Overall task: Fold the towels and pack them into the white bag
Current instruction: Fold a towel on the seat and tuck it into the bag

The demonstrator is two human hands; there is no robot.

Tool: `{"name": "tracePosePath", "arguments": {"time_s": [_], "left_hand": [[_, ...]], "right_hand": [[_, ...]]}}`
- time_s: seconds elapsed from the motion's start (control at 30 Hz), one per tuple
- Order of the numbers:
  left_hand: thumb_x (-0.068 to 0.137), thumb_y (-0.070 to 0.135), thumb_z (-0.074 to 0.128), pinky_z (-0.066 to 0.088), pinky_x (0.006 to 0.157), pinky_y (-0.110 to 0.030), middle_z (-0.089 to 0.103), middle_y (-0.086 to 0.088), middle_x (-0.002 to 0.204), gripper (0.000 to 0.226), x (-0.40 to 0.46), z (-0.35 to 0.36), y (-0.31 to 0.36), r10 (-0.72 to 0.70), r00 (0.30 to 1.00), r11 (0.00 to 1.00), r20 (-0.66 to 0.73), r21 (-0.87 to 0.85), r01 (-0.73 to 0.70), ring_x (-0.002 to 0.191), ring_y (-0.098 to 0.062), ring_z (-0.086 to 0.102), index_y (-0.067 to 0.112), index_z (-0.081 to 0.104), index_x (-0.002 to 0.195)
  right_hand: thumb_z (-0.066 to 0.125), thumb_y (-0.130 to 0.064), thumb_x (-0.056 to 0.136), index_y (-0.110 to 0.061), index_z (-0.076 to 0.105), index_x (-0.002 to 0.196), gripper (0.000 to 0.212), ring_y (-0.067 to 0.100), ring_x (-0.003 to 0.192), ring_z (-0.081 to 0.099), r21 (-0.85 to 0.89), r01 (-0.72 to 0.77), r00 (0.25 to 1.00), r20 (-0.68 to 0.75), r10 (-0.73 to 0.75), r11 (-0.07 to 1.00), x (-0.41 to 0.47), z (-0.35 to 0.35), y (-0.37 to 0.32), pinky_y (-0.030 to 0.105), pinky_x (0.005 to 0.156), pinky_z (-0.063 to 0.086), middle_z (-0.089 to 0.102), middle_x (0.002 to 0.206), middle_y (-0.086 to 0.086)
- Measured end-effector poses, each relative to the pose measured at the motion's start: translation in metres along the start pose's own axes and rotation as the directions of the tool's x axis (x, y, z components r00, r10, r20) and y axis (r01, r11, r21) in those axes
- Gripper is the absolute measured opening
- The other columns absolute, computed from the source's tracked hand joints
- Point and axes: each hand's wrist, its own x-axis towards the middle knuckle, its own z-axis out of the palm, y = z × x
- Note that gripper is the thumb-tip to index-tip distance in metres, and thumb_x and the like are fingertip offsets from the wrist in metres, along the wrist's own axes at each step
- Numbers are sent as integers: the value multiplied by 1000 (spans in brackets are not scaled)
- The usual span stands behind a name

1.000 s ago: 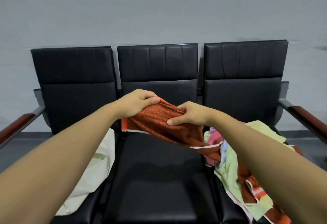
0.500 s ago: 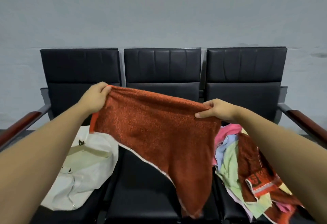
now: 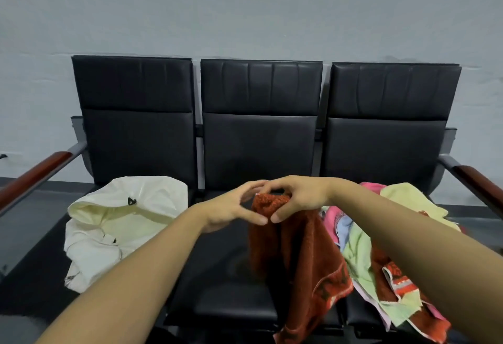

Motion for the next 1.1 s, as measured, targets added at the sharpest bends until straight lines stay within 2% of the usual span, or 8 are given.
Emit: {"name": "tracePosePath", "arguments": {"time_s": [0.17, 0.37, 0.43, 0.57, 0.7, 0.83, 0.97, 1.1], "left_hand": [[84, 25, 83, 54, 101, -39, 75, -7, 105, 28, 9, 7, 17, 27, 1000, 995, -14, 92, -25, 103, -21, 71, 10, 72, 104], [80, 46, 82, 47, 65, -19, 65, 8, 69, 41, -6, -26, 26, 70, 967, 912, -245, 408, 37, 67, -3, 63, 8, 69, 75], [77, 46, 85, 39, 54, -20, 57, 8, 56, 42, -16, -48, 24, 106, 925, 880, -364, 467, 83, 54, -4, 53, 16, 61, 60], [79, 51, 82, 42, 57, -31, 60, 2, 58, 47, -38, -95, 10, 164, 736, 861, -657, 460, 219, 59, -16, 58, 16, 59, 58], [83, 64, 70, 48, 63, -36, 67, -9, 65, 58, -54, -120, -5, 91, 700, 804, -708, 468, 368, 68, -27, 66, 8, 67, 67], [84, 76, 57, 50, 65, -35, 64, -11, 59, 76, -59, -126, -8, -47, 740, 708, -671, 500, 498, 61, -24, 64, 3, 72, 68], [76, 76, 67, 40, 63, -32, 55, 4, 56, 62, -77, -135, -7, -134, 808, 462, -574, 685, 563, 60, -16, 55, 18, 57, 56], [75, 59, 82, 41, 59, -31, 58, 1, 61, 50, -81, -147, -9, -143, 817, 478, -559, 684, 551, 61, -17, 54, 15, 60, 63]], "right_hand": [[85, -11, 79, -25, 58, 126, 56, 20, 93, 74, 116, -129, 991, 41, 125, 985, -15, -12, 4, 35, 85, 60, 74, 107, 6], [90, -35, 72, -27, 68, 119, 53, 11, 102, 72, -125, -337, 923, 152, 354, 933, -26, -16, 37, 32, 96, 56, 75, 111, -9], [88, -42, 73, -28, 75, 109, 40, 9, 94, 73, -179, -374, 919, 62, 390, 910, -32, -21, 49, 29, 92, 56, 77, 101, -11], [87, -50, 71, -18, 78, 90, 38, 17, 80, 73, -221, -463, 877, -258, 406, 858, -51, -40, 83, 31, 77, 57, 77, 85, 1], [85, -55, 69, -10, 71, 70, 47, 9, 57, 55, -90, -442, 830, -419, 368, 893, -62, -49, 94, 26, 60, 45, 60, 59, -1], [84, -59, 68, -17, 79, 74, 43, 10, 69, 70, -85, -464, 851, -319, 417, 882, -63, -49, 82, 24, 70, 56, 74, 71, -5], [87, -54, 67, -20, 82, 82, 37, 18, 82, 76, -55, -518, 850, -144, 506, 854, -80, -56, 72, 33, 87, 60, 78, 86, 1], [87, -52, 67, -20, 82, 87, 38, 20, 90, 75, -24, -539, 838, -113, 533, 842, -85, -68, 69, 43, 97, 56, 79, 91, 1]]}}
